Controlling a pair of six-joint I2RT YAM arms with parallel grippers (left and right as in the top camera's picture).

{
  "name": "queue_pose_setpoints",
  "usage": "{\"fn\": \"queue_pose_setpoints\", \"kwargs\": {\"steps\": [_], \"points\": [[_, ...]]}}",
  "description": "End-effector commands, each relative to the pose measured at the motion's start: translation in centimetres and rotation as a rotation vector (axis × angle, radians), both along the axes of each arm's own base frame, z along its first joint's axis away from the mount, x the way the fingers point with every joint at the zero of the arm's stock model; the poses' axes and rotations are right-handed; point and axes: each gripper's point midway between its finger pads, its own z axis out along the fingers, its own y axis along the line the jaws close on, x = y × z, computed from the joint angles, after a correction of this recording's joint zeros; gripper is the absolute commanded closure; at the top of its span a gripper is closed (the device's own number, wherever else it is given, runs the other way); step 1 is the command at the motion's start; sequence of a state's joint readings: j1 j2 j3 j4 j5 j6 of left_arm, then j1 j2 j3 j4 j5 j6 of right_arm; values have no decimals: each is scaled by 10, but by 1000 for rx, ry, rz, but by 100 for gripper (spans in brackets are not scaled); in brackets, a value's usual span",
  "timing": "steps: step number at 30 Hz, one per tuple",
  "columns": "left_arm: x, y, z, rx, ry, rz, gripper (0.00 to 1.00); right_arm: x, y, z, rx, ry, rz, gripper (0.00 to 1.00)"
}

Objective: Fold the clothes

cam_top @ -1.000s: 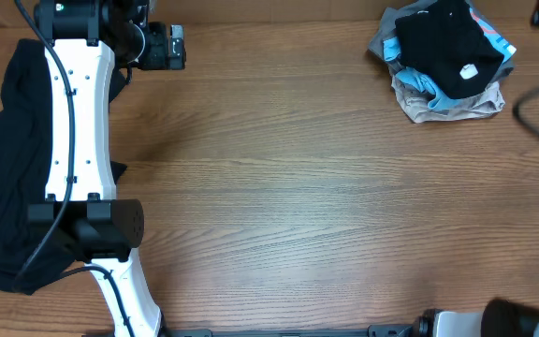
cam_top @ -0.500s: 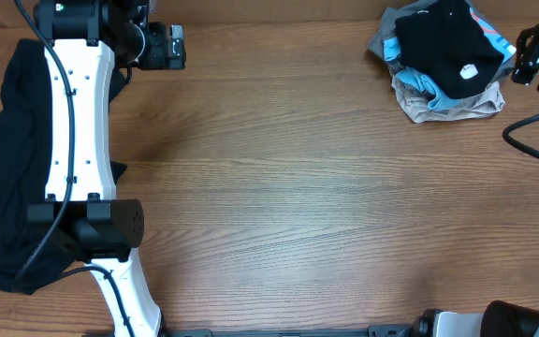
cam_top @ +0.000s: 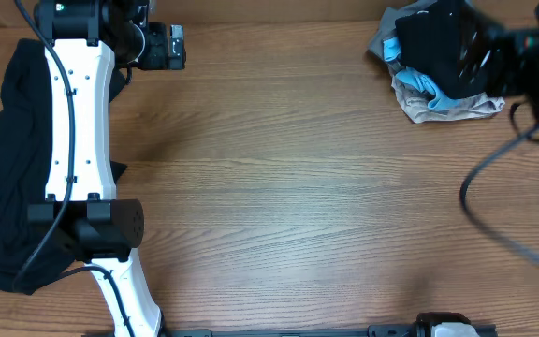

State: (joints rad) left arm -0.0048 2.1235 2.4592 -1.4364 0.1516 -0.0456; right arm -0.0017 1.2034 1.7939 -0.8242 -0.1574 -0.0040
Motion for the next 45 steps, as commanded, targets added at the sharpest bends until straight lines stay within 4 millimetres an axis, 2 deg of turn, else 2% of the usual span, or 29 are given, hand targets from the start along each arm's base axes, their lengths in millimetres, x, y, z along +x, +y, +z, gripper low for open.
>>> {"fn": "queue_pose_setpoints", "kwargs": {"steps": [1,12,18,23,28,36,42,45], "points": [[-2,-1,6,10,-16,-16,0,-16,5,-30,1,-4,15,0],[-2,-1,6,9,-16,-16,0,-62,-5,-152,-1,-111,-22,0],[-2,-1,6,9,-16,-16,0,-76,-8,-227,-2,-123,-34,0],[-2,-1,6,9,-16,-16,0,-82,-8,-271,-2,-124,-34,0],[-2,-1,6,9,-16,-16,0,-84,-13,-296,-5,-107,-64,0],[-2,-1,6,9,-16,-16,0,-87,-20,-315,-11,-123,-106,0],[-2,-1,6,9,-16,-16,0,-88,-24,-340,-13,-111,-126,0],[-2,-1,6,9,-16,-16,0,-88,-26,-333,-13,-150,-139,0]]}}
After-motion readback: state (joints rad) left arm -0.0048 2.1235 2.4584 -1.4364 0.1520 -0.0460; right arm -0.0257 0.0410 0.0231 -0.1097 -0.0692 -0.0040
